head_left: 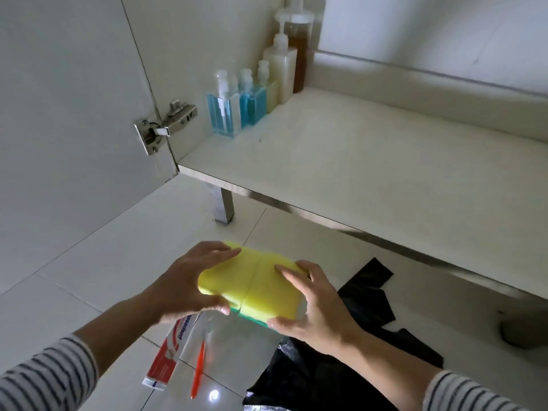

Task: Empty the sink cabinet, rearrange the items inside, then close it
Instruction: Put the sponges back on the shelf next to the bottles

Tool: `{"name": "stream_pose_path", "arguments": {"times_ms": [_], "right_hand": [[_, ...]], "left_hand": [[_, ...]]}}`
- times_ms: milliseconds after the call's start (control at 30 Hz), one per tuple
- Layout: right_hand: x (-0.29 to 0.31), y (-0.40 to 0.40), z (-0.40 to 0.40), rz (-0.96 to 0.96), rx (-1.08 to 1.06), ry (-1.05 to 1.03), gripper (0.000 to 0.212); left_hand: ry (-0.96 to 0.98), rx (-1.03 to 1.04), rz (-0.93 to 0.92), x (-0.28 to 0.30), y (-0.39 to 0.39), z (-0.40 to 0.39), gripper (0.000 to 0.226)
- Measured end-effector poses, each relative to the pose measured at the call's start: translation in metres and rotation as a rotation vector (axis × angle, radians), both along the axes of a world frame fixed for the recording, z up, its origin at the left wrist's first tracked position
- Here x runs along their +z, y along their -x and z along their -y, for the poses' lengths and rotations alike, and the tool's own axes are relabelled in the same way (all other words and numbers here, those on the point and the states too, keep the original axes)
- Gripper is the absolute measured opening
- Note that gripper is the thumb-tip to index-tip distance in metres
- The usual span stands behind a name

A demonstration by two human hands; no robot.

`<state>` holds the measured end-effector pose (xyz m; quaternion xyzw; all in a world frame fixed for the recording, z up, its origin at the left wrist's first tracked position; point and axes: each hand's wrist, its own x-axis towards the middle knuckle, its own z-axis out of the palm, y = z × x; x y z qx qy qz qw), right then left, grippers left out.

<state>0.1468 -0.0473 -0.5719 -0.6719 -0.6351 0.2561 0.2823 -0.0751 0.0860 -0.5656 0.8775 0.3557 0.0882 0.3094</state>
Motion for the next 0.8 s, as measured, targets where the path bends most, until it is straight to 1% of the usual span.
{"name": "stream_pose_path", "arguments": {"times_ms": [100,233,300,367,467,567,700,800], "right_hand": [[0.036,-0.009,-0.001,0.001,-0.014,-0.096,0.088],[0.085,-0.043,-0.03,0.108,-0.073,-0.209,0.088],[0.105,-0.067,-0.053,0.184,-0.118,-0.22,0.088],[0.118,-0.091,-0.082,0.246,-0.161,-0.206,0.086],[0.123,-0.122,-0.128,0.285,-0.229,-0.188,0.084],[0.114,-0.145,-0.174,0.318,-0.255,-0.157,0.085],[0.098,-0.164,-0.226,0.332,-0.244,-0.089,0.086],[0.089,-0.172,-0.254,0.287,-0.235,-0.039,0.084]], "left_hand": [[-0.15,-0.019,0.08,0.041,-0.005,-0.004,0.083],[-0.262,-0.036,0.154,0.092,-0.045,-0.035,0.088],[-0.302,-0.047,0.168,0.108,-0.075,-0.06,0.091],[-0.325,-0.043,0.155,0.117,-0.107,-0.088,0.087],[-0.33,-0.018,0.158,0.118,-0.151,-0.133,0.084],[-0.324,-0.018,0.136,0.106,-0.184,-0.18,0.083],[-0.309,-0.008,0.035,0.089,-0.206,-0.229,0.085],[-0.332,-0.006,-0.031,0.084,-0.213,-0.252,0.086]]}}
